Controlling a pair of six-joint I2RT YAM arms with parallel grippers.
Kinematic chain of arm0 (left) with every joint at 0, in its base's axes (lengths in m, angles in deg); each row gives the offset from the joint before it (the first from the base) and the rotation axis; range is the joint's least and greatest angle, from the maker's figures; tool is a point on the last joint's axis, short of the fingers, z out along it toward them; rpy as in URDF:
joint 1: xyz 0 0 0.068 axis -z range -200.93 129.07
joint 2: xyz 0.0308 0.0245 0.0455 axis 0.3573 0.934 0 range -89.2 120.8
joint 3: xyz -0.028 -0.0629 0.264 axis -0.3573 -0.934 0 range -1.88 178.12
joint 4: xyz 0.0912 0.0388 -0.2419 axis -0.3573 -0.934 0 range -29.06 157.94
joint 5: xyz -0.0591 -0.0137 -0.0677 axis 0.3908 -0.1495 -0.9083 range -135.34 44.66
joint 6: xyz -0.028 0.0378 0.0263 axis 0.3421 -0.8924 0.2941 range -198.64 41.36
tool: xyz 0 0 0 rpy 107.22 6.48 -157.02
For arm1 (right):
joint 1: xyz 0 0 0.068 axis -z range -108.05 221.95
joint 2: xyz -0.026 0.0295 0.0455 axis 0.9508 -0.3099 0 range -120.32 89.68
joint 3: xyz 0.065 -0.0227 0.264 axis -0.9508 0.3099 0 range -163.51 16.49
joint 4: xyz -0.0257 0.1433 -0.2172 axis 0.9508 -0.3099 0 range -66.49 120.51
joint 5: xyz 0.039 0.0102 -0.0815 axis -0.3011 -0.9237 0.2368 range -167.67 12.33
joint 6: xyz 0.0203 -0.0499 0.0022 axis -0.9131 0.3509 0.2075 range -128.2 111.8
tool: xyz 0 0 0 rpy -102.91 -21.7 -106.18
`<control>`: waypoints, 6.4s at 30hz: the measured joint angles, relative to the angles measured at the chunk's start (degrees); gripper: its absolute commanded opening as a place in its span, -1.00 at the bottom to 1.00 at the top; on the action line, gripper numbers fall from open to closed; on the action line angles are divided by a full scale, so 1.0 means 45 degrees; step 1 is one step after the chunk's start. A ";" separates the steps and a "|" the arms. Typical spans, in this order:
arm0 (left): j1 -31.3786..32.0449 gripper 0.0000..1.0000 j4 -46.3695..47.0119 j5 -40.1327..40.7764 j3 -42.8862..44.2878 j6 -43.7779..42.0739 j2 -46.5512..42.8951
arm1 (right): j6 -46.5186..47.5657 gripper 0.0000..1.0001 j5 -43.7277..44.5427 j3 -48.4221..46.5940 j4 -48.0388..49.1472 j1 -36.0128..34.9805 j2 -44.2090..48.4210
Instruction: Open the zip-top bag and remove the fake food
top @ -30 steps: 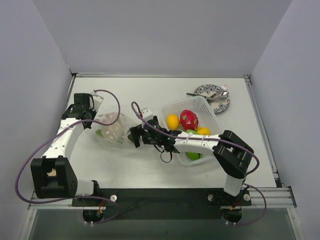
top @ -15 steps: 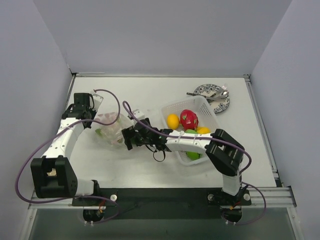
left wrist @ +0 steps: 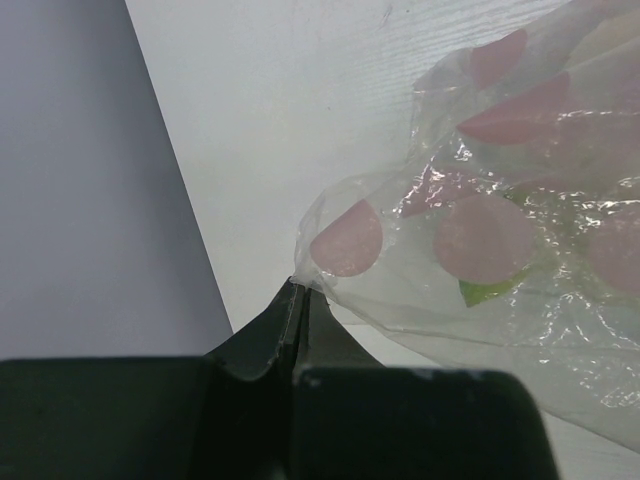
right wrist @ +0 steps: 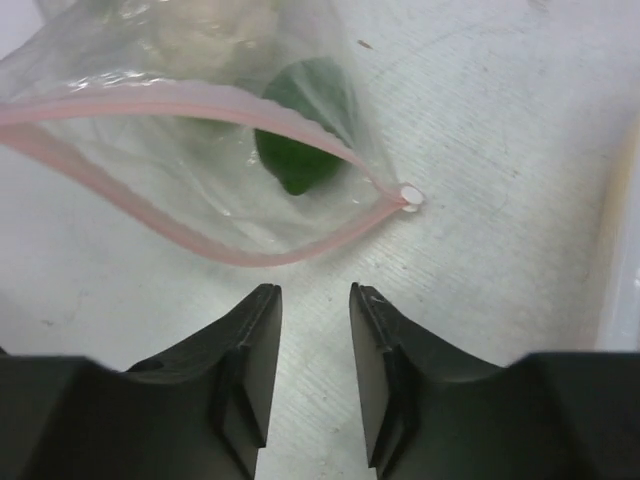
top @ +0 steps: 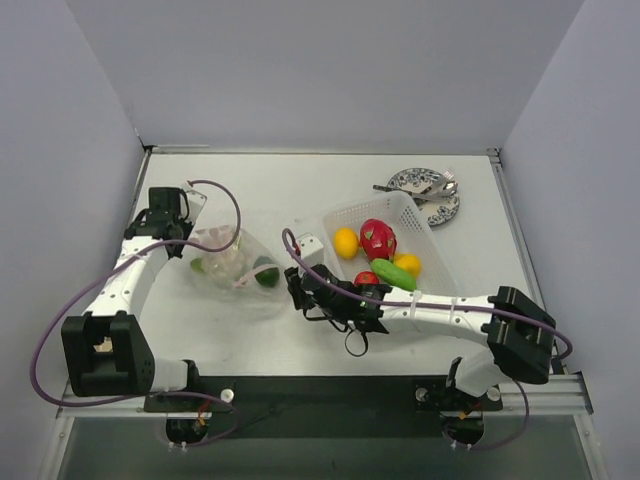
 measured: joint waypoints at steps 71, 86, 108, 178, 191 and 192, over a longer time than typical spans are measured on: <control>0.0787 -1.00 -0.0039 0.0223 -0.0568 -0.0049 -0.0476 | -0.0350 0.51 -0.1943 -0.2322 0.3827 0.0967 -0.4629; 0.0918 -1.00 -0.0214 0.0223 -0.0559 -0.0063 -0.0476 | 0.2331 0.96 0.1137 -0.4401 0.3123 0.0413 -0.6659; 0.0937 -1.00 -0.0452 0.0063 -0.0466 0.0015 -0.0500 | 0.0845 0.36 -0.1447 -0.5319 0.1705 0.1627 -0.7635; 0.3211 -1.00 -0.1404 0.0087 0.2161 0.1948 0.0393 | -0.0641 0.34 -0.1583 -0.3152 0.0743 0.1258 -0.4333; 0.3152 -1.00 -0.0860 0.0228 0.1472 0.1928 0.0704 | -0.1540 1.00 -0.2720 -0.4988 0.1020 0.1787 -0.6849; 0.3152 -1.00 -0.0860 0.0228 0.1472 0.1928 0.0709 | -0.1598 1.00 -0.2807 -0.5056 0.1141 0.1841 -0.6975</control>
